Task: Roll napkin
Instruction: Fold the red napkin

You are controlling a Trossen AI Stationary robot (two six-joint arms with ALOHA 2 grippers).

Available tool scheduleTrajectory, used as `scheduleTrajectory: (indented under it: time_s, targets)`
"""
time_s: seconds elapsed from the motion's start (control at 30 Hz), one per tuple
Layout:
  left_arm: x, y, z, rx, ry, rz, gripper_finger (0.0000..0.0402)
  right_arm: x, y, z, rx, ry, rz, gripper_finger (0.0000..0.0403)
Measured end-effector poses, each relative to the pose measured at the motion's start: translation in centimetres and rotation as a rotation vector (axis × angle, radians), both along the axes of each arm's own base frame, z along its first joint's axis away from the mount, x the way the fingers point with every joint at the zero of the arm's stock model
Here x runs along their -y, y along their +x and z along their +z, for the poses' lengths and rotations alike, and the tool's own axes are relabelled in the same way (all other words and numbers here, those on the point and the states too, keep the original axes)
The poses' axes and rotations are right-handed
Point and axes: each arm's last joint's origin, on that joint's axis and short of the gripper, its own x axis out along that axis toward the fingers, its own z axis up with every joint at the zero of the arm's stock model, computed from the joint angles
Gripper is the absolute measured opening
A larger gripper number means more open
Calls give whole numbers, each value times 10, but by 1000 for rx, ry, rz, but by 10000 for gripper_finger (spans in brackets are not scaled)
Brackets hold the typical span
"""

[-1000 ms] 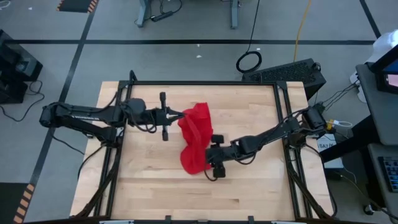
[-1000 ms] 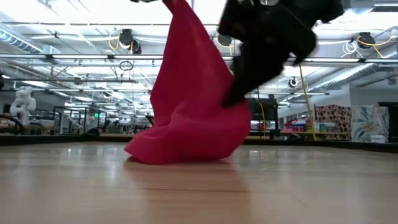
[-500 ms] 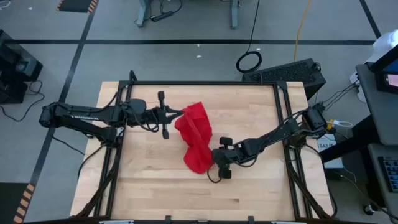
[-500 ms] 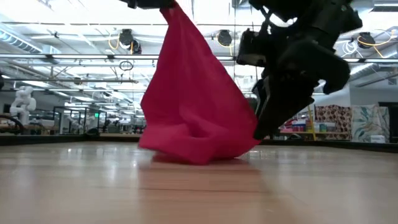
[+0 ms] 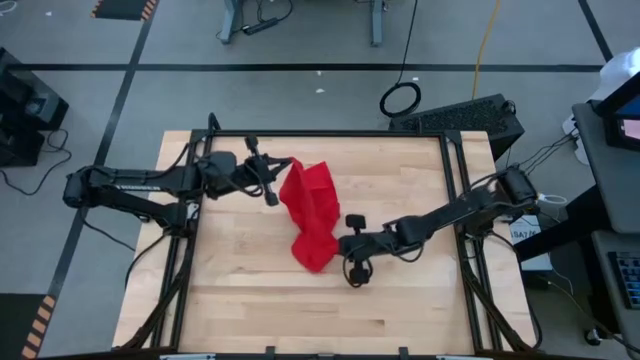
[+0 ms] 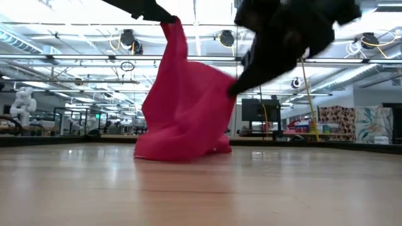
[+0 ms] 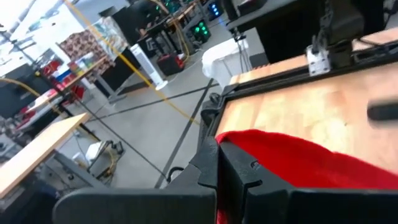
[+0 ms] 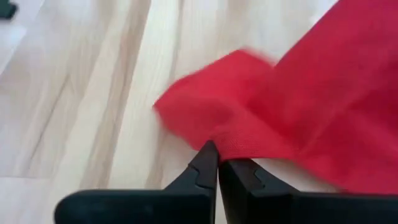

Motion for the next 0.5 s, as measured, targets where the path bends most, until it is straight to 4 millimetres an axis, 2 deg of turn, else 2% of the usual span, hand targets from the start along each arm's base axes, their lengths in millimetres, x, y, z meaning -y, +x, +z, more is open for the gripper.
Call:
scheduleTrajectory:
  time_s: [0.1,0.2,0.37,0.5]
  targets:
    - [-1,0,0,5,-16,8,2,5,-13,36,-46,-91,-107,2]
    - [-1,0,4,49,-7,5,2,12,-29,87,-32,-206,-244,1]
    - [-1,0,23,215,66,2,2,25,-59,169,57,-421,-397,1]
    - [-1,-4,44,419,99,-13,2,41,-82,228,194,-568,-560,1]
